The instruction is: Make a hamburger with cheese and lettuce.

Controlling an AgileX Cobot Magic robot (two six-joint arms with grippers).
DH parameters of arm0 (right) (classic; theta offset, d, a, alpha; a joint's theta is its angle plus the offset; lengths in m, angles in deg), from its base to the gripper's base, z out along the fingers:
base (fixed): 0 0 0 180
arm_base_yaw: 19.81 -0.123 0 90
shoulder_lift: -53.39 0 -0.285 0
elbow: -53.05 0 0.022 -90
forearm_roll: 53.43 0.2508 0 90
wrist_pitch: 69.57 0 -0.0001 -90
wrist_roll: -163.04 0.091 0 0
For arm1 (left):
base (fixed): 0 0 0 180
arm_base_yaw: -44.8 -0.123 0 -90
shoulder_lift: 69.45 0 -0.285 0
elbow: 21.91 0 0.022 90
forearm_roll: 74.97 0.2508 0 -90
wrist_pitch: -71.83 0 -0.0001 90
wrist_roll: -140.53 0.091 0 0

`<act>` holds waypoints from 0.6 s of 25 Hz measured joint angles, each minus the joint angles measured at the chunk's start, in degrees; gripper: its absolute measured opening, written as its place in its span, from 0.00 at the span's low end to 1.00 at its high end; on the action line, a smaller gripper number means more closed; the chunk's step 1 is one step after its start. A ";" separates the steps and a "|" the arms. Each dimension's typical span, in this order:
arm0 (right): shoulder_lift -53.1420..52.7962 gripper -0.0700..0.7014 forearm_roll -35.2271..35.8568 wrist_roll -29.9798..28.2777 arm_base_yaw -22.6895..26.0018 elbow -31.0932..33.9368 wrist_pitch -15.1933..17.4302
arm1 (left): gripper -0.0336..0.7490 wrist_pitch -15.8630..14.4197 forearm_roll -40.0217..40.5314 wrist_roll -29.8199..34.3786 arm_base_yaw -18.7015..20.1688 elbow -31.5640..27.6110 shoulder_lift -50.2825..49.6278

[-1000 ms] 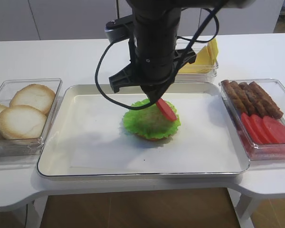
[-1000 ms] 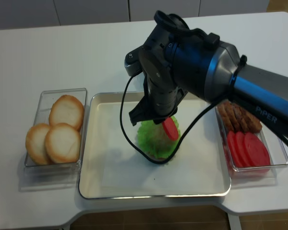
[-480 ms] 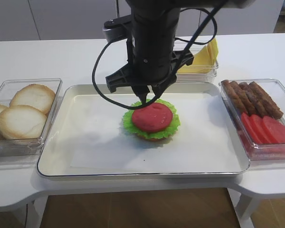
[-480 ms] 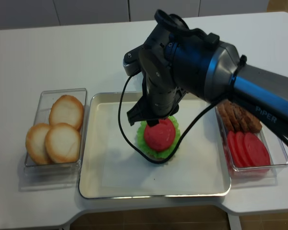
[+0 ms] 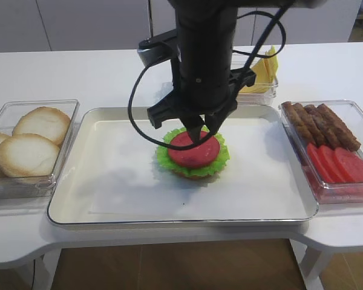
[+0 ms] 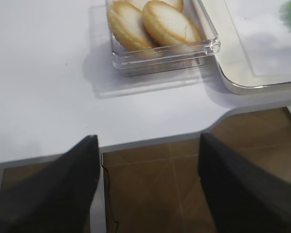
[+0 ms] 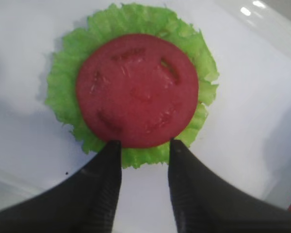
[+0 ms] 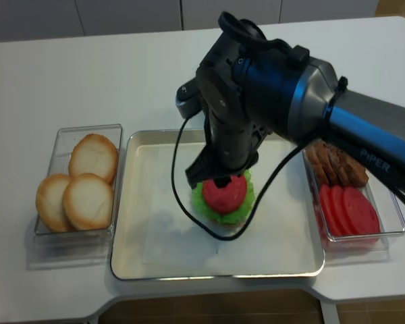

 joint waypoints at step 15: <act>-9.02 0.55 9.61 -8.00 23.74 0.10 2.04 | 0.64 0.00 0.00 0.00 0.00 0.00 0.00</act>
